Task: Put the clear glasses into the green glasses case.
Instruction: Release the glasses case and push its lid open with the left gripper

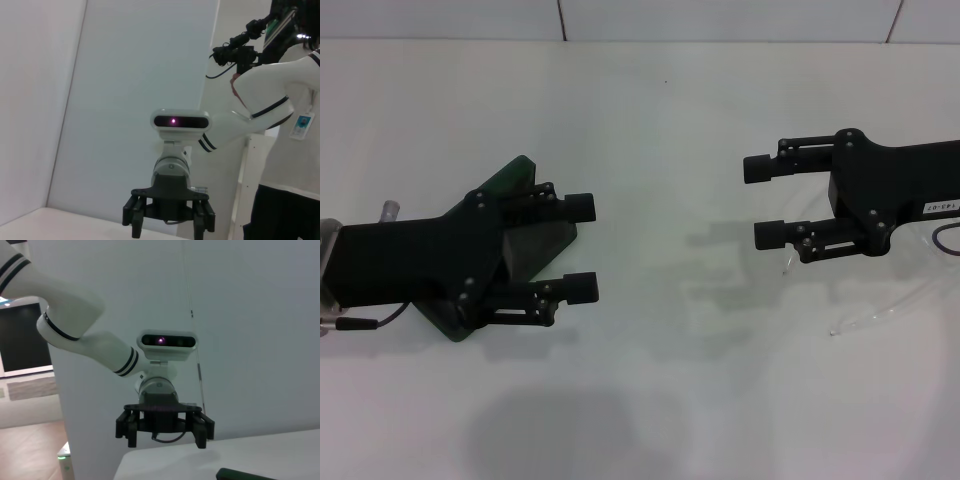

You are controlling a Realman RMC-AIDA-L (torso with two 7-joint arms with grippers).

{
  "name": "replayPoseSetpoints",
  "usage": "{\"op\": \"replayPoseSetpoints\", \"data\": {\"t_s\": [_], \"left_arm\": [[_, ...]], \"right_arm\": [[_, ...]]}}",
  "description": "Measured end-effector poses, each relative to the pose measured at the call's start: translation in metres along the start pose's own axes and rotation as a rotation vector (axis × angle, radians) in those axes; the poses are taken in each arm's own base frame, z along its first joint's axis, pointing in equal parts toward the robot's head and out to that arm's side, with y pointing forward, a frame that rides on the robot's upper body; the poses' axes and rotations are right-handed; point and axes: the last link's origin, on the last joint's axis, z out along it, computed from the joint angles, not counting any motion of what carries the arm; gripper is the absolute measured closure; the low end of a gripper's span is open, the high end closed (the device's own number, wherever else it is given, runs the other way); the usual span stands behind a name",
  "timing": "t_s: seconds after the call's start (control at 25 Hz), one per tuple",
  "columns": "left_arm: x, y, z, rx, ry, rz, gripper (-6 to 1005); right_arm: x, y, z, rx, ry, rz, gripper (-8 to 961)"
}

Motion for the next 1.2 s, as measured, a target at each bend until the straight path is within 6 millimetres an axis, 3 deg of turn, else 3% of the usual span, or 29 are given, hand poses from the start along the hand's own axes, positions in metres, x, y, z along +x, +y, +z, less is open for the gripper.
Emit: {"op": "replayPoseSetpoints", "data": {"t_s": [0.56, 0.72, 1.0, 1.2], "left_arm": [[0.002, -0.002, 0.001, 0.001, 0.002, 0.009, 184], [0.005, -0.007, -0.002, 0.050, 0.011, 0.008, 185], [0.026, -0.032, -0.018, 0.216, -0.033, -0.125, 186], [0.050, -0.055, -0.034, 0.405, -0.044, -0.185, 186]], "right_arm": [[0.000, -0.003, 0.000, 0.025, -0.006, -0.007, 247], [0.003, -0.010, -0.004, 0.134, -0.058, -0.026, 247], [0.020, -0.025, -0.043, 0.571, -0.208, -0.093, 248], [0.027, -0.026, -0.065, 0.676, -0.196, -0.061, 255]]}}
